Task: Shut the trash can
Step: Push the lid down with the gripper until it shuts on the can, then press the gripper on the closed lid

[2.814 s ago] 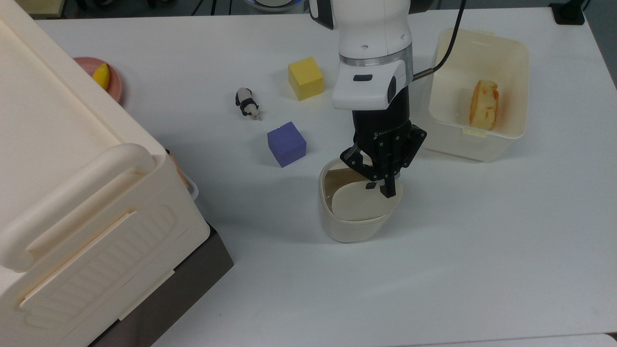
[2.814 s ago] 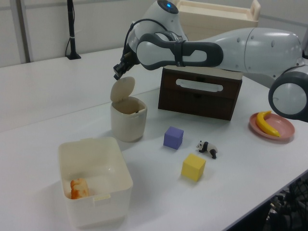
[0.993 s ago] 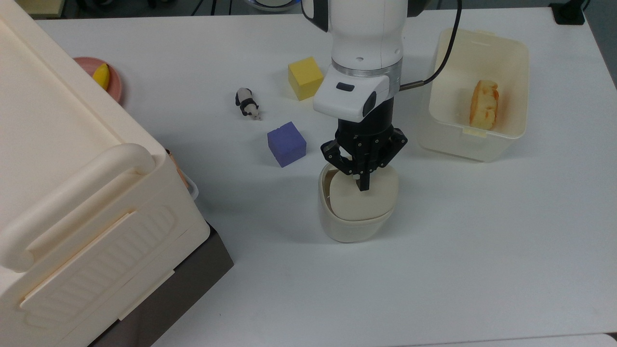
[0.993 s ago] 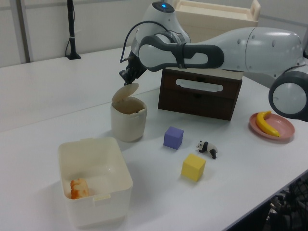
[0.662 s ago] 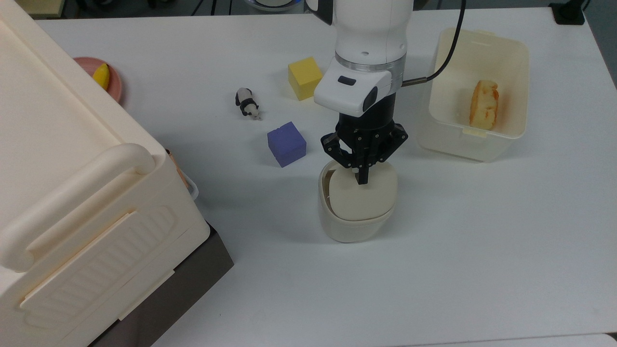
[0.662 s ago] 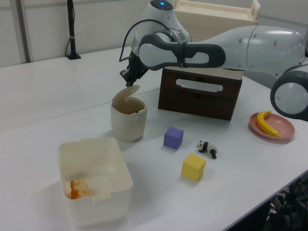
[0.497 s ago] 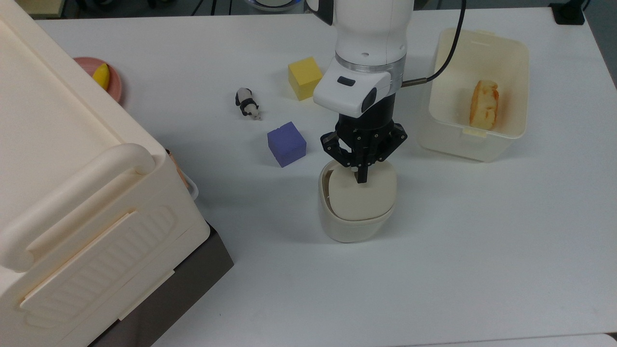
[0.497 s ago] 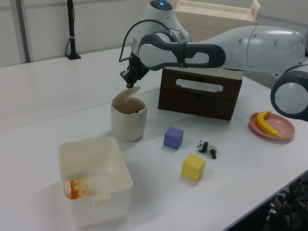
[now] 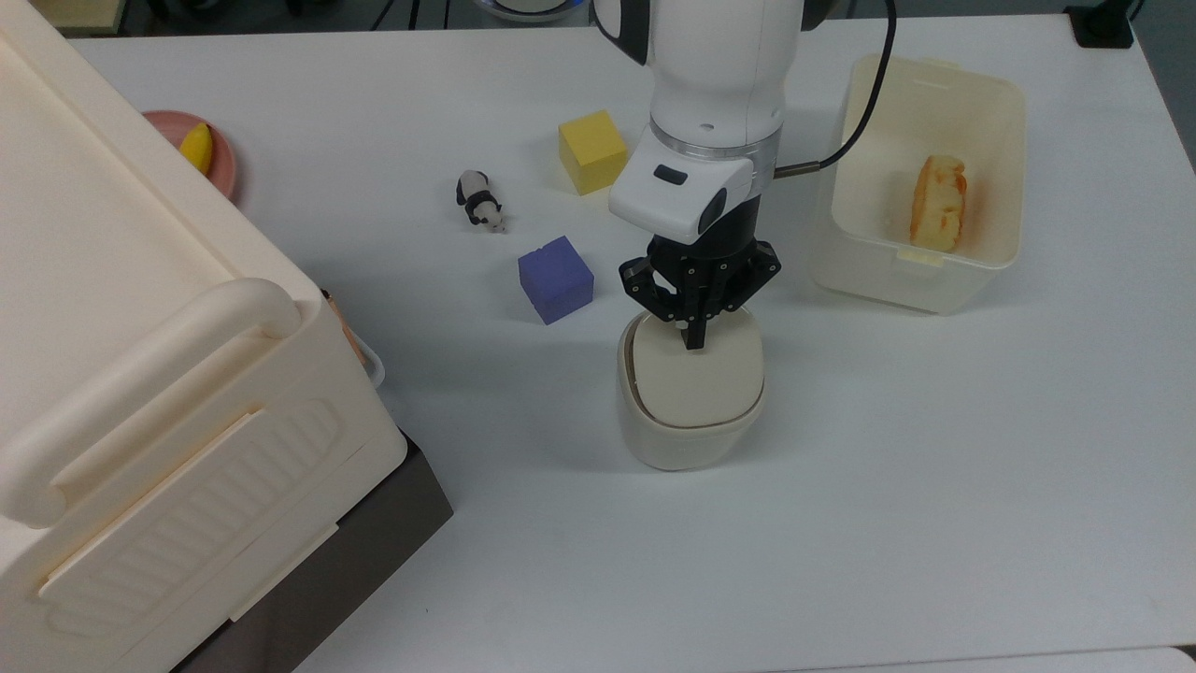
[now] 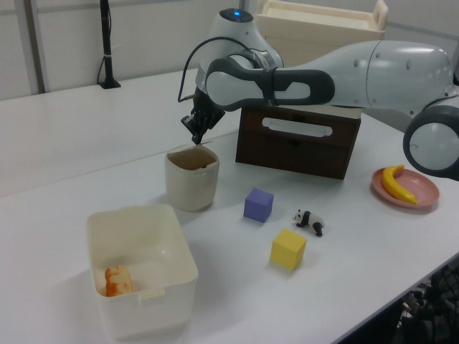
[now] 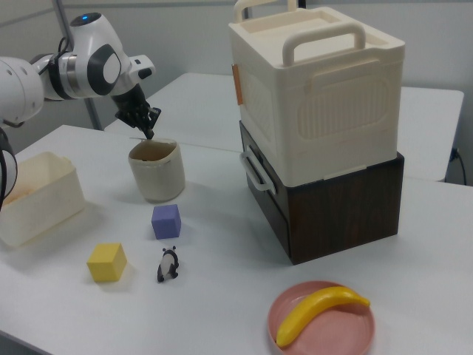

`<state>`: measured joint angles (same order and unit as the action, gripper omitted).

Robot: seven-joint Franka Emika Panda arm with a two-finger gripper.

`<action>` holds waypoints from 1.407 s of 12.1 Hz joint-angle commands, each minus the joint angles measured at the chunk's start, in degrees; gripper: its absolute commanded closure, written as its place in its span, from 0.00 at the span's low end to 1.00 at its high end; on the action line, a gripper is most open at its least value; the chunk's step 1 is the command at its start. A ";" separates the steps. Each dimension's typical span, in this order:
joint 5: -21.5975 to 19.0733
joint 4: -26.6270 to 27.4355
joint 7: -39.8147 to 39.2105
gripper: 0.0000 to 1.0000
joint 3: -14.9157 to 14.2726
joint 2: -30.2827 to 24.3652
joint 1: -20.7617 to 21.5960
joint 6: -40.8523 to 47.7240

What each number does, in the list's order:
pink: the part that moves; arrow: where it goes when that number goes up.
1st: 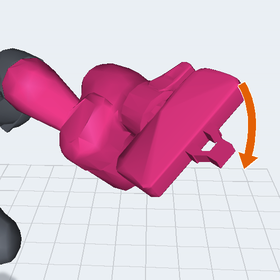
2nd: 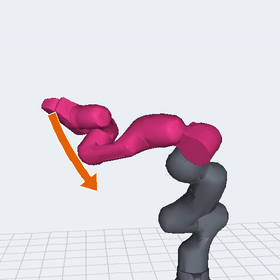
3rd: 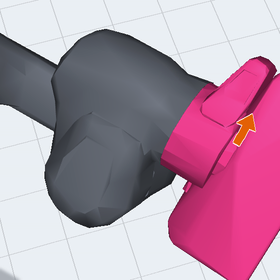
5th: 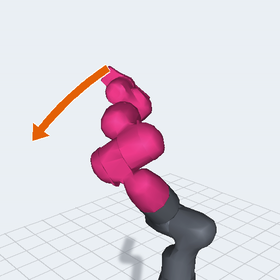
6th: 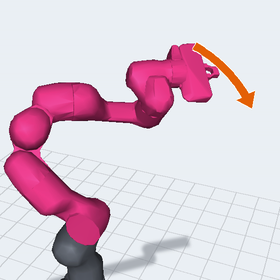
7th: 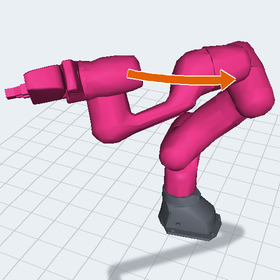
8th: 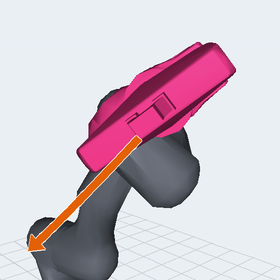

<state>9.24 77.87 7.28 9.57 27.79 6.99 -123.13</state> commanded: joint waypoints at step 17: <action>3.59 8.34 1.77 1.00 -0.34 -2.48 1.28 1.31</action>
<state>11.09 82.13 7.29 9.79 27.64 7.34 -123.02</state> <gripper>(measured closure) 0.991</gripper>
